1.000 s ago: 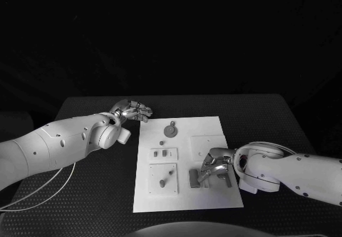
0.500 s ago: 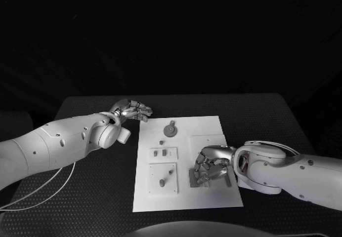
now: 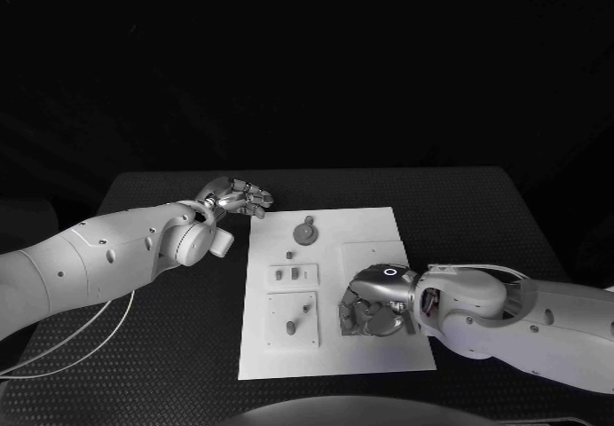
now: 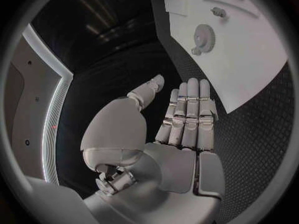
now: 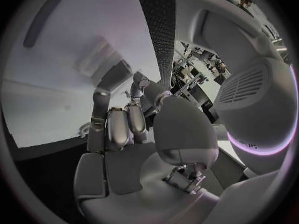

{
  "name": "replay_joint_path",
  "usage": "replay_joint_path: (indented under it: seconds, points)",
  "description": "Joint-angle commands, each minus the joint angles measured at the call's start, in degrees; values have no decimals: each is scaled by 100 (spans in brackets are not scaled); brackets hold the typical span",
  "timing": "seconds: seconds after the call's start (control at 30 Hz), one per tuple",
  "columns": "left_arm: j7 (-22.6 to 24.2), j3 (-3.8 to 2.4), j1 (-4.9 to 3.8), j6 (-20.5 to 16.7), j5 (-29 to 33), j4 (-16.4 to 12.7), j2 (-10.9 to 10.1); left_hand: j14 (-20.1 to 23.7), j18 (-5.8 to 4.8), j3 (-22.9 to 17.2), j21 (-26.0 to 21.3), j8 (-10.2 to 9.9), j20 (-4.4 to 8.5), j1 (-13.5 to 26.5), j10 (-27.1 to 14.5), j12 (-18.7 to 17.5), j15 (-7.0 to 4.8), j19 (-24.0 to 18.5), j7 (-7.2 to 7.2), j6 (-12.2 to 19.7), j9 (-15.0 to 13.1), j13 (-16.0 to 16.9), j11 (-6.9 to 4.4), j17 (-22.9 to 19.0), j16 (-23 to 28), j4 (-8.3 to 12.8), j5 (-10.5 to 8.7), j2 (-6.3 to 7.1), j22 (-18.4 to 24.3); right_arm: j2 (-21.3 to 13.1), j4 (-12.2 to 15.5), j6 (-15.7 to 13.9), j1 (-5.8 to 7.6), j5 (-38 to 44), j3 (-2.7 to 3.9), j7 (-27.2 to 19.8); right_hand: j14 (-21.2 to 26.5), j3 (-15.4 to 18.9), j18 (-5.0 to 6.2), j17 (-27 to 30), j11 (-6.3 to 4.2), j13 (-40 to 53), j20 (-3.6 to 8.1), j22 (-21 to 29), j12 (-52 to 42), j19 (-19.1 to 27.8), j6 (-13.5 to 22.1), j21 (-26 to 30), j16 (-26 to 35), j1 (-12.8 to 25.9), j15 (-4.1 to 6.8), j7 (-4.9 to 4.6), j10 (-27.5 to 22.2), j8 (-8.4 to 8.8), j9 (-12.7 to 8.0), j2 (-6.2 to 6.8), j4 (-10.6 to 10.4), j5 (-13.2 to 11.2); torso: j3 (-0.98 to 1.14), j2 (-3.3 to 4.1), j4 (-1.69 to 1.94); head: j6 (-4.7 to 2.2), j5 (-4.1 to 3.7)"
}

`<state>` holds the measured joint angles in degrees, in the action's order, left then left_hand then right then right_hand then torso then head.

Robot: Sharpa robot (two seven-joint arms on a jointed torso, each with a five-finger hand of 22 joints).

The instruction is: Assemble the parts on the task board

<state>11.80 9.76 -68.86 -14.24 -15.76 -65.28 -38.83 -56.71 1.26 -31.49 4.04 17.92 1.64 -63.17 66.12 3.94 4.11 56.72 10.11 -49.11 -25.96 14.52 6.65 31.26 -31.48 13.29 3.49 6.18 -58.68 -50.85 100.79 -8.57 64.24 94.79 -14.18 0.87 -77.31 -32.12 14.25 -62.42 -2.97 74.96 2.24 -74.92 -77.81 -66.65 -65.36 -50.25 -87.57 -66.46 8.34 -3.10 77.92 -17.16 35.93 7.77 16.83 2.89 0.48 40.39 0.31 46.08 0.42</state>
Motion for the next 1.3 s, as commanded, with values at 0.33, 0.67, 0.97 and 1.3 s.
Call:
replay_joint_path:
  seconds: [0.33,0.67,0.97,1.3]
  points:
    - [48,-3,-4,98,23,-16,-12,-40,53,16,-1,29,-24,31,-23,15,17,24,14,19,6,-8,29,16,39,-24,5,-15,8,88,-59,-355,-141,1375,-2,-295,-46,-51,75,-18,-8,244,0,-112,-36,-53,-87,4,-16,-88,-10,5,70,-27,-9,36,0,27,5,-1,-2,34,15]
    - [46,-2,-3,117,23,-18,-25,-40,53,18,-1,29,-25,33,-23,15,18,24,16,20,7,-9,30,19,42,-25,5,-17,9,167,-145,-552,-251,1993,-1,-155,-50,-74,75,-24,-12,242,2,-110,-33,-55,-103,7,-17,-120,-14,9,78,-27,-12,44,0,27,2,1,1,57,20]
    - [42,-2,-3,123,23,-15,-32,-40,53,20,-2,30,-25,37,-23,15,18,23,17,20,8,-10,31,25,47,-28,5,-22,10,193,-230,-641,-258,2222,-1,-49,-54,-93,75,-29,-15,248,3,-109,-35,-58,-119,8,-17,-148,-20,13,92,-27,-13,47,-2,27,0,-1,3,65,24]
    - [36,-1,-3,138,23,-13,-34,-40,52,23,-2,31,-25,41,-24,15,18,22,19,21,9,-11,31,30,52,-30,5,-25,11,167,-260,-560,-258,2153,0,-88,-53,-95,75,-25,-15,247,2,-109,-33,-60,-123,8,-17,-143,-24,12,95,-26,-15,45,-6,26,-2,-2,3,55,22]
